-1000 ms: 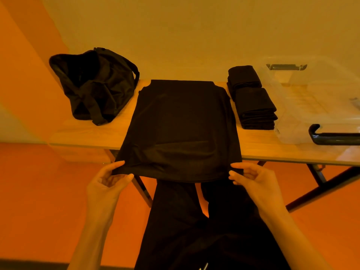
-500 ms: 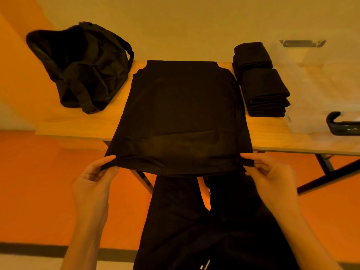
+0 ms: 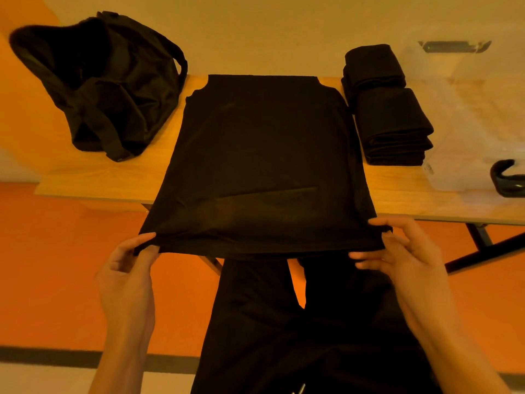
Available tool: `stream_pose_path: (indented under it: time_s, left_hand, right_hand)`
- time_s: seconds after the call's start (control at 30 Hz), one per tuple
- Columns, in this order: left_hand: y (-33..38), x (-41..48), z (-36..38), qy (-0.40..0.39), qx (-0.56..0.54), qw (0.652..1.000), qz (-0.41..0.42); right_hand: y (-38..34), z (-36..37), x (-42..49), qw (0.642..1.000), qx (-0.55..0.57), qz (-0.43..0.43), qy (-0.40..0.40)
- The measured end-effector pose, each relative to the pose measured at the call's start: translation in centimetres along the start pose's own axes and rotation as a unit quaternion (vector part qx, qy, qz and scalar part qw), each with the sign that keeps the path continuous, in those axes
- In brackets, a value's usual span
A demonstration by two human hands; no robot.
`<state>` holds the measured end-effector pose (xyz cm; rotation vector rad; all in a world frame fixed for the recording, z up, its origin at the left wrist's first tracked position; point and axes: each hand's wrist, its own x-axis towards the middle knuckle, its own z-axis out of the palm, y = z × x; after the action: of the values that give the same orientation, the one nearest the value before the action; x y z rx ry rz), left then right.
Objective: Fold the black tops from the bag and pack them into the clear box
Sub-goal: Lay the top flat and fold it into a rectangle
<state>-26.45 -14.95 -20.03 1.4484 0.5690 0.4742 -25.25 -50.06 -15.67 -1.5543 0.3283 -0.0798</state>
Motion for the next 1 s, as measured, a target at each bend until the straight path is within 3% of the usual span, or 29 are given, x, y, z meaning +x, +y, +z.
stream_pose_path:
  time_s: [0.1, 0.2, 0.37, 0.6, 0.77, 0.9, 1.0]
  left_hand:
    - [0.3, -0.1, 0.4, 0.024, 0.025, 0.999, 0.026]
    - [0.7, -0.2, 0.9, 0.047, 0.046, 0.996, 0.059]
    - [0.8, -0.8, 0.8, 0.035, 0.076, 0.992, 0.095]
    - [1.2, -0.8, -0.3, 0.0, 0.086, 0.992, 0.089]
    - [0.9, -0.2, -0.1, 0.015, 0.11, 0.989, 0.099]
    - [0.7, 0.3, -0.3, 0.035, 0.084, 0.992, 0.085]
    - [0.6, 0.3, -0.6, 0.048, 0.082, 0.993, 0.071]
  right_hand:
    - [-0.3, -0.3, -0.3, 1.0, 0.001, 0.014, -0.012]
    - [-0.2, -0.4, -0.5, 0.994, -0.107, -0.022, -0.026]
    - [0.5, -0.1, -0.7, 0.973, -0.204, -0.094, 0.047]
    - [1.5, -0.5, 0.4, 0.897, -0.355, -0.249, 0.086]
    - [1.2, -0.4, 0.6, 0.934, -0.275, -0.228, 0.017]
    - [1.8, -0.8, 0.7, 0.905, -0.329, -0.262, 0.06]
    - [2.4, -1.1, 0.9, 0.893, -0.379, -0.226, 0.089]
